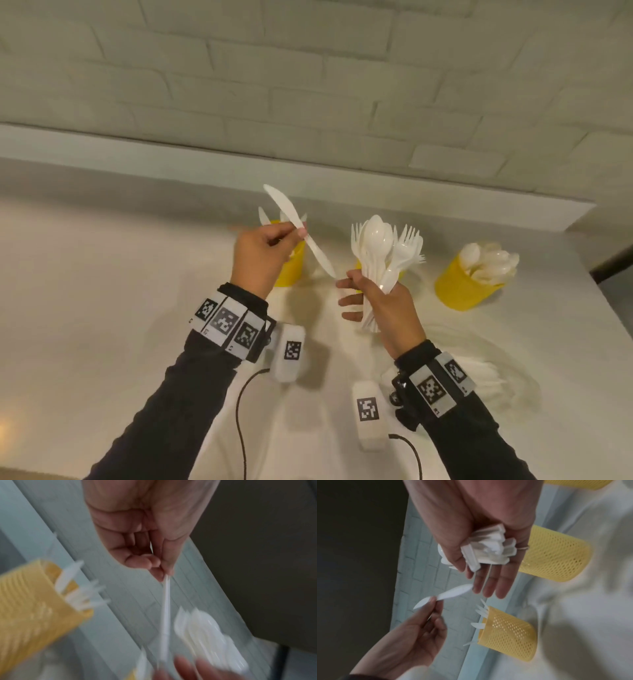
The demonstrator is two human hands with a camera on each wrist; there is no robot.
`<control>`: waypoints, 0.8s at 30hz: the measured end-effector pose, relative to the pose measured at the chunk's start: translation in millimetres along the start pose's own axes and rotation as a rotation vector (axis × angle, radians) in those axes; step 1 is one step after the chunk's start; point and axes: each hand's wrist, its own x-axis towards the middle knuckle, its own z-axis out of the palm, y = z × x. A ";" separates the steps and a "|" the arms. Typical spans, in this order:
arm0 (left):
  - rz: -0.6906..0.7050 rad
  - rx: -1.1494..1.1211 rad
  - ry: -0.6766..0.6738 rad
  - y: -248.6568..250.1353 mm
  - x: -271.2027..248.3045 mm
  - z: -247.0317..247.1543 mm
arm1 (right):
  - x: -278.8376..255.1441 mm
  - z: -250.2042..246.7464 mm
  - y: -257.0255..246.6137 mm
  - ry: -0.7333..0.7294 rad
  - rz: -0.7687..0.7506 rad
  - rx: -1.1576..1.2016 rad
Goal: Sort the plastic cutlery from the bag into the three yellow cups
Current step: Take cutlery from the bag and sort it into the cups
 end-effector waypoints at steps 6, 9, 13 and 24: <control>-0.033 0.095 0.225 -8.8 49.9 -32.1 | -2.8 0.0 -0.7 -0.051 -0.028 0.017; -0.110 0.320 0.089 -25.2 58.5 -24.5 | -9.2 -2.5 -4.1 -0.092 -0.049 0.096; -0.037 0.400 0.091 -24.8 43.7 -11.5 | -17.4 -13.5 -9.5 -0.110 -0.041 0.155; -0.185 -0.079 -0.386 -1.0 -55.7 83.1 | -27.2 -53.0 -13.2 -0.079 -0.055 0.084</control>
